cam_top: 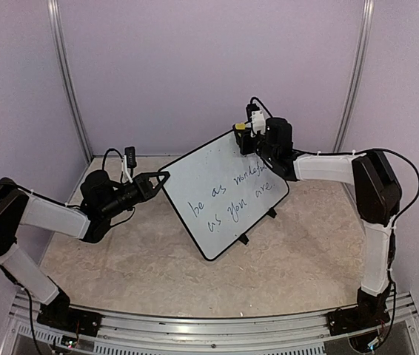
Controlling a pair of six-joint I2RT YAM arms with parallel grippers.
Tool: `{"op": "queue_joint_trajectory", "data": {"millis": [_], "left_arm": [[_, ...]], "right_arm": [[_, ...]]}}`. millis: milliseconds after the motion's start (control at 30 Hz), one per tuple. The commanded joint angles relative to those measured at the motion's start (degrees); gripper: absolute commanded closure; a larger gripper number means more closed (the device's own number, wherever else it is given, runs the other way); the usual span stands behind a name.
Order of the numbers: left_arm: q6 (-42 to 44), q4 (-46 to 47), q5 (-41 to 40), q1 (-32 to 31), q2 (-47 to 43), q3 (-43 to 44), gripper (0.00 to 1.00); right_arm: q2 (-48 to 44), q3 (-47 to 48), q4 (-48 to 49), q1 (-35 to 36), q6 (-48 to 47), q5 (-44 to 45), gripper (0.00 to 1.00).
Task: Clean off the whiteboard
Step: Erase the whiteboard at the center of the board.
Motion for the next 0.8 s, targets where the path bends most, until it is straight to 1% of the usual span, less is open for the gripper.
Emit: {"op": "queue_joint_trajectory", "data": {"millis": [0,167,233,300,400,500,667,767], "left_arm": [[1.67,4.44,5.54,-1.25,-1.94,0.15,1.00],[1.38,4.75,5.78,-1.34,-1.66,0.21,1.00],[1.37,4.79,5.80,-1.34,-1.59,0.19,1.00],[1.30,4.84,5.82,-1.40,-1.56,0.27,1.00],[1.33,4.80,5.85,-1.41,-1.45,0.28,1.00],[1.44,4.68,5.78,-1.45,-1.70,0.19,1.00],[1.79,4.26,5.41,-1.42,-2.10,0.10,1.00],[1.81,4.18,5.46,-1.45,-2.28,0.10,1.00]], "right_arm": [[-0.44,-7.34,0.12,-0.27,1.54,-1.99,0.93],[-4.29,-17.26,4.59,-0.32,2.58,-1.34,0.93],[-5.28,-19.36,5.51,-0.27,2.76,-1.95,0.93],[-5.58,-19.54,5.49,-0.27,2.60,-2.86,0.93],[-5.13,-17.12,4.80,-0.21,2.58,-3.38,0.93],[-3.82,-12.23,3.46,0.36,2.79,-5.98,0.93],[-0.82,-5.40,1.62,2.62,2.39,-6.36,0.93],[0.66,-2.99,0.64,4.30,1.64,-5.22,0.93]]}}
